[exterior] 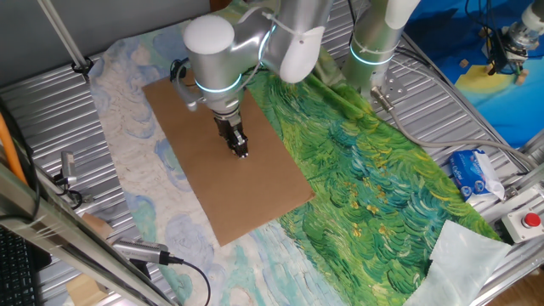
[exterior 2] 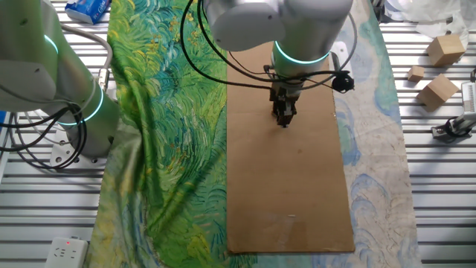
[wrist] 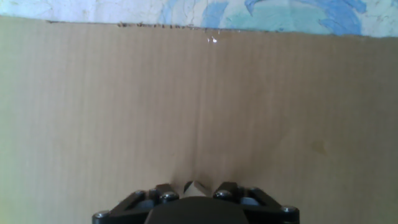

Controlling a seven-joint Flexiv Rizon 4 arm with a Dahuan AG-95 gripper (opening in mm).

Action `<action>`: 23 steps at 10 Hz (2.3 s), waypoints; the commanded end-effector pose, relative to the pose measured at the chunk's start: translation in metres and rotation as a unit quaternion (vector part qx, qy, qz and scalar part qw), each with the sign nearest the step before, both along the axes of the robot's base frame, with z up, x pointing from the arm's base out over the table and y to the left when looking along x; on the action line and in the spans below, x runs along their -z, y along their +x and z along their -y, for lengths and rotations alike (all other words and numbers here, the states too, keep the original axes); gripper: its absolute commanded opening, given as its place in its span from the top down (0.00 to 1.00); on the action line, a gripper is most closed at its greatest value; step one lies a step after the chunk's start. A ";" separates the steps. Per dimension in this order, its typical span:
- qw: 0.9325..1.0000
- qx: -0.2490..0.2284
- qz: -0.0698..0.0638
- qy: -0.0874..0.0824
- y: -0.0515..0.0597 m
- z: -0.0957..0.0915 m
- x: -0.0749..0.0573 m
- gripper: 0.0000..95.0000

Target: Grab the block and place it at the designated location

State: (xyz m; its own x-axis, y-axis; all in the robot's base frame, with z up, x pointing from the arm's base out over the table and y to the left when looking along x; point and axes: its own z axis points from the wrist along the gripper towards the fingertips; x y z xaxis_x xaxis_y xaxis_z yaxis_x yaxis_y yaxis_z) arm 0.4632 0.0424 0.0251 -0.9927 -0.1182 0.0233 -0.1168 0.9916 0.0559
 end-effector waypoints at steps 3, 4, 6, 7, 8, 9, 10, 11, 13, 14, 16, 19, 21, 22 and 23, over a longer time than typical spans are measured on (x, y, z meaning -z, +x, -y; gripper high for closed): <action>1.000 -0.007 -0.005 0.007 0.008 0.003 -0.015 0.20; 1.000 -0.010 -0.005 0.008 0.012 0.004 -0.023 0.20; 1.000 -0.014 -0.015 0.014 0.024 0.006 -0.040 0.20; 0.999 -0.012 -0.026 0.014 0.029 0.006 -0.046 0.40; 0.999 -0.009 -0.029 0.014 0.031 0.006 -0.047 0.40; 0.999 -0.001 -0.033 0.013 0.033 0.004 -0.047 0.40; 0.999 0.009 -0.038 0.011 0.035 0.001 -0.048 0.60; 0.999 0.017 -0.043 0.010 0.037 -0.002 -0.049 0.80; 0.998 0.033 -0.053 0.002 0.045 -0.018 -0.053 0.80; 0.998 0.041 -0.055 -0.002 0.048 -0.025 -0.054 0.80; 0.997 0.055 -0.056 -0.008 0.052 -0.041 -0.053 1.00; 0.996 0.074 -0.052 -0.016 0.049 -0.063 -0.045 1.00; 0.996 0.073 -0.047 -0.015 0.047 -0.068 -0.041 1.00; 0.996 0.073 -0.045 -0.015 0.046 -0.071 -0.040 1.00; 0.996 0.072 -0.046 -0.015 0.046 -0.072 -0.040 1.00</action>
State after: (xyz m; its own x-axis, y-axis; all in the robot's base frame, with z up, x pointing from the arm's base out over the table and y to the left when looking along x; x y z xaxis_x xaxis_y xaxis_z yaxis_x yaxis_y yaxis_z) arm 0.5088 0.1140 0.0657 -0.9929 0.0282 0.1156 0.0317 0.9991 0.0280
